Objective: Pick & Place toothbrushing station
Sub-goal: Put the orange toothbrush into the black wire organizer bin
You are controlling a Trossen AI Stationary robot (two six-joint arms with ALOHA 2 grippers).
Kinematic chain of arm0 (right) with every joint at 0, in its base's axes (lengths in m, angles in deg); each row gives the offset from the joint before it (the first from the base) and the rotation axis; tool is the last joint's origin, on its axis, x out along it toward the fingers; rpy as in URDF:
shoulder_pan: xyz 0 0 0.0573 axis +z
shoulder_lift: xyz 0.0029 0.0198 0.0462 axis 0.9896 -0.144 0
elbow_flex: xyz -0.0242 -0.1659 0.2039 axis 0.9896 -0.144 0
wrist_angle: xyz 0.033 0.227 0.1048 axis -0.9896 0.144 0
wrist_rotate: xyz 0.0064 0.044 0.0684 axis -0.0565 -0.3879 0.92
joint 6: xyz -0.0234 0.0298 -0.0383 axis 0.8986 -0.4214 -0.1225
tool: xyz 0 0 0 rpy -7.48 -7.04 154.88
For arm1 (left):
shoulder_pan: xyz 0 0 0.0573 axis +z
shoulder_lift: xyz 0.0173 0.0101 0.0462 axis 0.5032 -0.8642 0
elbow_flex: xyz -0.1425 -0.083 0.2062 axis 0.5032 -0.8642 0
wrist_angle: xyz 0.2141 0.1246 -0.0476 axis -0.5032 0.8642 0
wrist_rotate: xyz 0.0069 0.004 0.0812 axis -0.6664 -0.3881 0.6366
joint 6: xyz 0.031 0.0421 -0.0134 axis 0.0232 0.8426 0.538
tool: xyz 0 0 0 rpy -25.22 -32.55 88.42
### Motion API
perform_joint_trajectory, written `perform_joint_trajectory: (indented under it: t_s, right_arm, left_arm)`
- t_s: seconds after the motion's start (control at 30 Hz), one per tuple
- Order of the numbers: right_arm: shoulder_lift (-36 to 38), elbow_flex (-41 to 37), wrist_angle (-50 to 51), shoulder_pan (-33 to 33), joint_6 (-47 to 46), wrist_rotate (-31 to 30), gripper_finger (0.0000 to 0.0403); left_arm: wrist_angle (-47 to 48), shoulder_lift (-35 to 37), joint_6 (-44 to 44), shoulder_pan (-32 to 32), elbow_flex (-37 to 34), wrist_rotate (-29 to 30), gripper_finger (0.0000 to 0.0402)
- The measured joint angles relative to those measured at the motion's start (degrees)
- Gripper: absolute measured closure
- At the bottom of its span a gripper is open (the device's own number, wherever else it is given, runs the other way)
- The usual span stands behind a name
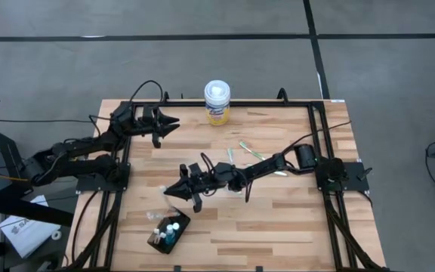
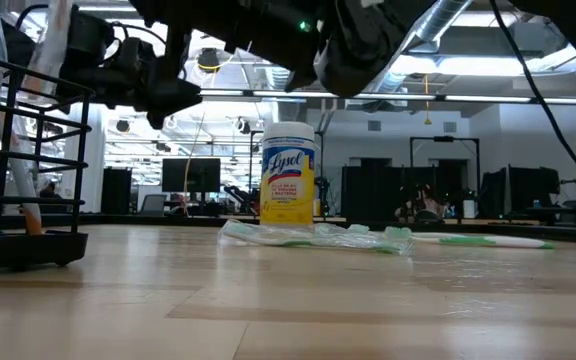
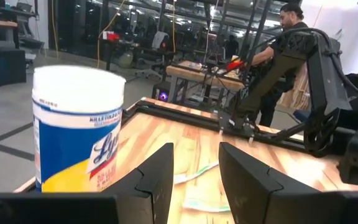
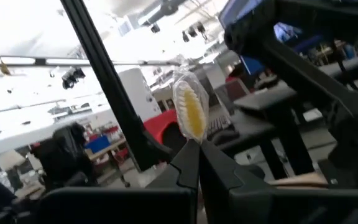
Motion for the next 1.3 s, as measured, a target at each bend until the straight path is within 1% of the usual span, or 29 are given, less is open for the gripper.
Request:
perform_joint_trajectory:
  t_s: [0.5,0.67,1.0,1.3]
  right_arm:
    - [0.1,0.0,2.1,0.8,1.3,2.1,0.0403]
    - [0.1,0.0,5.3,0.8,2.9,2.2,0.0403]
    - [0.1,0.0,5.6,0.7,4.2,4.3,0.0403]
    - [0.1,0.0,9.2,0.7,5.5,4.3,0.0403]
  left_arm:
    - [-0.2,0.0,0.2,0.0,-0.9,0.0,0.0279]
    - [-0.2,0.0,0.2,0.0,-0.9,0.0,0.0279]
    - [-0.2,0.0,0.6,0.0,-0.9,0.0,0.0279]
    - [-0.2,0.0,0.6,0.0,-0.9,0.0,0.0279]
